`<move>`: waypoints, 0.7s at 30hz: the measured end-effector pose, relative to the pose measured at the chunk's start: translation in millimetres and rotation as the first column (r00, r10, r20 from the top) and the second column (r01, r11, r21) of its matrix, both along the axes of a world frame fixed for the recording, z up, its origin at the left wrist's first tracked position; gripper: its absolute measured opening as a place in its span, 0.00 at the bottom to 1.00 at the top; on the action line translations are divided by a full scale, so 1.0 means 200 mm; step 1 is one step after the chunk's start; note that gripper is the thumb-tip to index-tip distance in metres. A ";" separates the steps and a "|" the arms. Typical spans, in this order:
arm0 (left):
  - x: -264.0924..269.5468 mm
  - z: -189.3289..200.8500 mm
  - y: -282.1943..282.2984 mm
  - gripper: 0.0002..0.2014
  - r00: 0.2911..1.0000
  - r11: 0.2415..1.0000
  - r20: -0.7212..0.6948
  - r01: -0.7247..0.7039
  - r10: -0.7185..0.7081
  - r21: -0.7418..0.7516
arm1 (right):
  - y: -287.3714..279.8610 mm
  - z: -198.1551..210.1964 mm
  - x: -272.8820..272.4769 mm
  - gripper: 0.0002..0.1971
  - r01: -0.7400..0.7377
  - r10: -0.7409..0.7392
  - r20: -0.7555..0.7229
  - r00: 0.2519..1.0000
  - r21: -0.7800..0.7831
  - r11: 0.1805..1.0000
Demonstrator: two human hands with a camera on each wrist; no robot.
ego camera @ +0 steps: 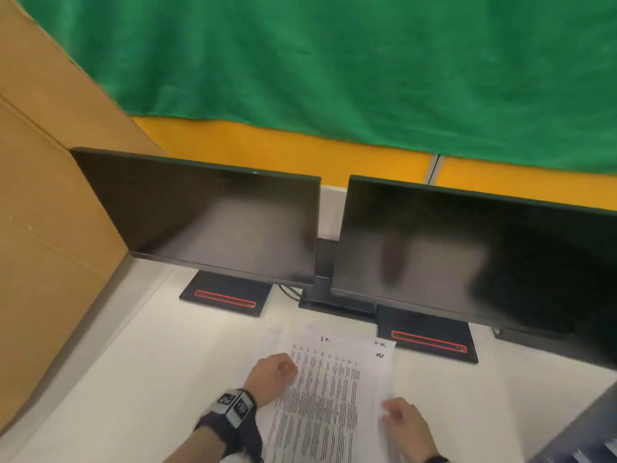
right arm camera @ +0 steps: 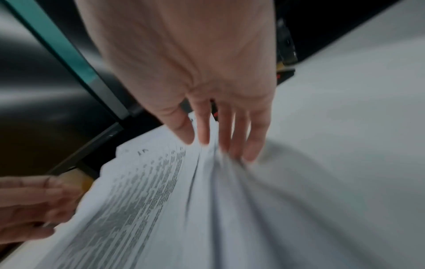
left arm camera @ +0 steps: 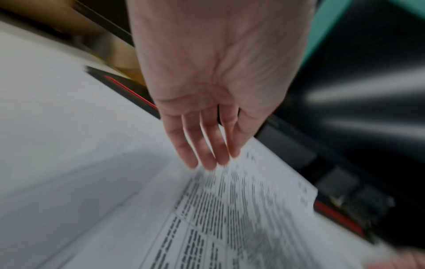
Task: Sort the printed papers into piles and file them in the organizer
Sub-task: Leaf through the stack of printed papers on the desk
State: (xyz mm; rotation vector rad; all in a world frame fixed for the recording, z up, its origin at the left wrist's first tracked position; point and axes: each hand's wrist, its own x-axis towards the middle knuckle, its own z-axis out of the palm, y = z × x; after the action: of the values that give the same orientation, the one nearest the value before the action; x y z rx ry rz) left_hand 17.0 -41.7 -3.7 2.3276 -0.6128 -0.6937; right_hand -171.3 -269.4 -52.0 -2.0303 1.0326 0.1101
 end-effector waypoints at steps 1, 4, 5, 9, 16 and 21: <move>0.01 0.01 -0.07 0.07 0.996 0.999 0.081 0.024 -0.027 0.042 | 0.02 0.04 0.07 0.12 0.036 -0.036 0.010 0.999 -0.010 0.999; 0.08 -0.07 -0.19 0.23 0.946 0.973 0.283 0.100 -0.158 0.210 | 0.10 0.06 0.15 0.18 0.112 -0.119 -0.076 0.990 -0.087 0.990; 0.11 -0.08 -0.22 0.29 0.917 0.956 0.339 0.117 -0.208 0.270 | 0.12 0.06 0.15 0.18 0.119 -0.134 -0.124 0.983 -0.121 0.986; 0.21 -0.12 -0.26 0.35 0.838 0.884 0.412 0.161 -0.357 0.439 | 0.17 0.08 0.17 0.20 0.086 -0.120 -0.166 0.979 -0.197 0.977; 0.22 -0.08 -0.21 0.12 0.689 0.890 0.600 0.152 -0.408 0.431 | 0.13 0.11 0.18 0.18 0.033 -0.060 -0.226 0.972 -0.120 0.992; 0.23 -0.05 -0.16 0.10 0.682 0.869 0.556 0.264 -0.476 0.419 | 0.08 0.13 0.20 0.17 0.045 -0.050 -0.159 0.986 -0.037 0.998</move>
State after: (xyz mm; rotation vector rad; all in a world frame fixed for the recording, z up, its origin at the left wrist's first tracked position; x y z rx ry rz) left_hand 63.7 -74.4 -14.6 2.7676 -1.4243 -0.1100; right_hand -130.3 -254.2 -25.3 -2.0510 1.1889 0.2350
